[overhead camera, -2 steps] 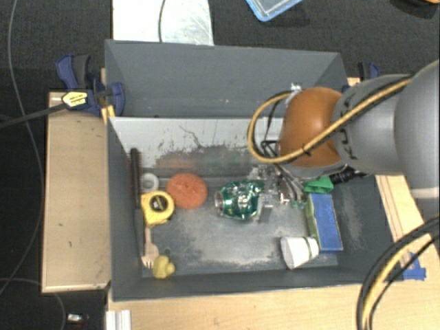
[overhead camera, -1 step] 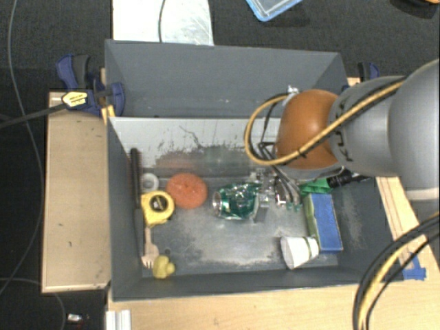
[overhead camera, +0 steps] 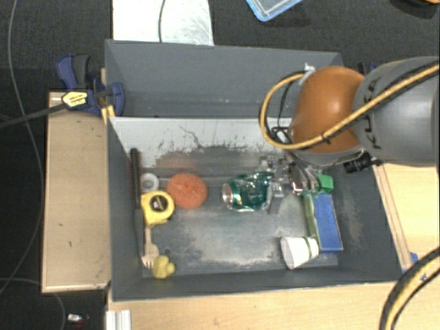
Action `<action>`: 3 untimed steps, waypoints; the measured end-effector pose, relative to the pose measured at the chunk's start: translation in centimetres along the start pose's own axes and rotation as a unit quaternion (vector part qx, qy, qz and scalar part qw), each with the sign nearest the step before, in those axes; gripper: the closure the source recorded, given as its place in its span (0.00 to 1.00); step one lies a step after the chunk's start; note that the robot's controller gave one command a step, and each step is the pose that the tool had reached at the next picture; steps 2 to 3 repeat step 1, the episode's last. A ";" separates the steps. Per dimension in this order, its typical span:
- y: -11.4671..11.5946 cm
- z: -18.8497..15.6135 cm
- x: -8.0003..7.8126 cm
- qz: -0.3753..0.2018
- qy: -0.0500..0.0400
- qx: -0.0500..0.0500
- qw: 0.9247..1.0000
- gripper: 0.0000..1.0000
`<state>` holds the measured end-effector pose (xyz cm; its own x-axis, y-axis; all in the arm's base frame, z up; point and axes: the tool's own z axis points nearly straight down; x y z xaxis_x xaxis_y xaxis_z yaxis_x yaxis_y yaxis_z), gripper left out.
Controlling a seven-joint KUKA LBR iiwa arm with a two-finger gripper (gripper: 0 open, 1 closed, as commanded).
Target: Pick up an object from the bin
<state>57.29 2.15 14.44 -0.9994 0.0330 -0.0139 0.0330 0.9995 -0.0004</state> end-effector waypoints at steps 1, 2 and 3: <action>0.5 -7.6 0.1 -0.001 0.001 0.000 1.000 1.00; 0.5 -7.6 0.1 -0.001 0.001 0.000 1.000 1.00; 0.5 -7.6 0.1 -0.001 0.001 0.000 1.000 1.00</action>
Offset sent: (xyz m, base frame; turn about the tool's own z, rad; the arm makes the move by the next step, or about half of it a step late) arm -0.0099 0.0003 0.1490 -0.0261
